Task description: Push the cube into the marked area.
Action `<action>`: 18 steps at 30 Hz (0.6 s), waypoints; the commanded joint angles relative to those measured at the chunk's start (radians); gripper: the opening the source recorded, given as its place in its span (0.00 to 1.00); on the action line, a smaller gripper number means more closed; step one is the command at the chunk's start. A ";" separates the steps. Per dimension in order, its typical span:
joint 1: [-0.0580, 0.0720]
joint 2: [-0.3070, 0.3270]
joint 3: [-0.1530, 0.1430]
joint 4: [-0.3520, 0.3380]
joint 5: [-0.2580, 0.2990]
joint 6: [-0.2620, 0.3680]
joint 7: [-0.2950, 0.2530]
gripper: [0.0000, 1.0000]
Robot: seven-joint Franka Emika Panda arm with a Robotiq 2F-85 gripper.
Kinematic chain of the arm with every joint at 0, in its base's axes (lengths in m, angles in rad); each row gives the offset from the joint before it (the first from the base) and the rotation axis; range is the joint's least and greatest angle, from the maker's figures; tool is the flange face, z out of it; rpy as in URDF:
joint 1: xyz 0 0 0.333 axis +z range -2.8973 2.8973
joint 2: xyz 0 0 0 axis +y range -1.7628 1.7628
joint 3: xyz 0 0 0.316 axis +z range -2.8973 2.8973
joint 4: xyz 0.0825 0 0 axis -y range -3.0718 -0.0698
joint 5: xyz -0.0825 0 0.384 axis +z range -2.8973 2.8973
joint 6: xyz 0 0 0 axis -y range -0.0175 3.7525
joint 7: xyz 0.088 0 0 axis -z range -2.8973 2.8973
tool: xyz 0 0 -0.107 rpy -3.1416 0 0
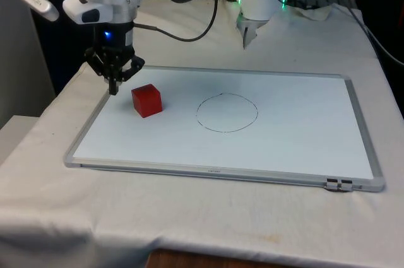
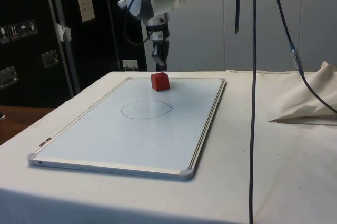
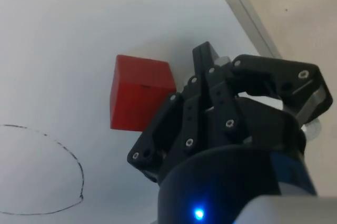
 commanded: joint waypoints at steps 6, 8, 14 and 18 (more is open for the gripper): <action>-0.006 -0.005 0.014 -0.003 0.038 -0.024 -0.036 0.00; -0.007 -0.003 0.017 -0.002 0.060 -0.038 -0.056 0.00; -0.009 -0.001 0.023 0.001 0.099 -0.066 -0.095 0.00; -0.009 0.001 0.025 0.002 0.125 -0.083 -0.120 0.00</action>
